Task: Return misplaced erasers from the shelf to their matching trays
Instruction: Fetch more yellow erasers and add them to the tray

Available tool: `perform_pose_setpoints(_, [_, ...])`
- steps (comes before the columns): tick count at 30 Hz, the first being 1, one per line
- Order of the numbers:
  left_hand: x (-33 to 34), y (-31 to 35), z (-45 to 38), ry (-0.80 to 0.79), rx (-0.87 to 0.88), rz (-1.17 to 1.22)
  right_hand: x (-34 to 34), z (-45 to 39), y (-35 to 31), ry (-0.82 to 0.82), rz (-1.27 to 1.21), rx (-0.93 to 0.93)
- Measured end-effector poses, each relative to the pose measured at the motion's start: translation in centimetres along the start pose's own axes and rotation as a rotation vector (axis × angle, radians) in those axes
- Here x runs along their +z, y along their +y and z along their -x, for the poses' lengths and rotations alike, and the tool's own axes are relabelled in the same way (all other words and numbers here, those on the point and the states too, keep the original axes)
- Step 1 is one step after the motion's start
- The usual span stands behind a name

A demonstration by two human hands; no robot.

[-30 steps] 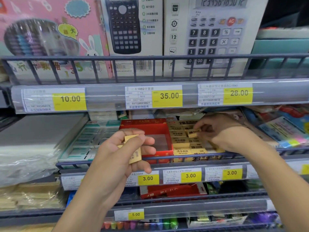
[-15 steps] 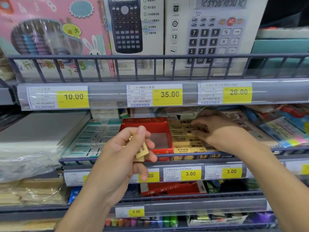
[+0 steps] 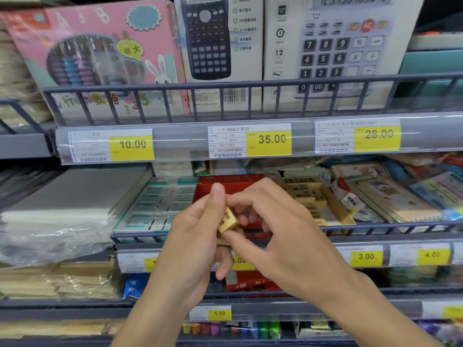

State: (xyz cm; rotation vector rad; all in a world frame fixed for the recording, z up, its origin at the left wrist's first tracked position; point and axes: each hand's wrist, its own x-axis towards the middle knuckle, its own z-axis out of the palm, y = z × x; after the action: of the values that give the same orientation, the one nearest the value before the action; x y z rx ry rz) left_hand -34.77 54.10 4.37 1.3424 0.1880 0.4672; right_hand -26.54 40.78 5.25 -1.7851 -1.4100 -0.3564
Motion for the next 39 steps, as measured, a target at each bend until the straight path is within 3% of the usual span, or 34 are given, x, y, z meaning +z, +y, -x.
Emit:
perform_pose_setpoints(8, [-1.5,0.6,0.4,-0.055,0.011,-0.051,0.1,-0.2,0.4,0.142,-0.03,-0.037])
perform_pose_setpoints(17, [-2.1,0.4,0.3,-0.062,0.0,-0.058,0.0,-0.2,1.1,0.15,-0.128,-0.068])
perform_pose_setpoints(30, [-2.4,0.3,-0.4,0.074,-0.064,0.078,-1.5,0.5,2.7,0.14,-0.191,0.004])
perform_pose_setpoints(32, [-2.4,0.2,-0.4,0.071,-0.051,0.076,-2.7,0.7,3.4,0.167,-0.153,0.062])
perform_pose_setpoints(35, [-2.7,0.1,-0.4,0.064,-0.04,0.065,-6.0,0.9,5.9,0.192,-0.048,0.327])
perform_pose_setpoints(39, [-2.6,0.0,-0.5,0.042,-0.026,0.057,-9.8,0.8,9.6,0.08,0.137,0.527])
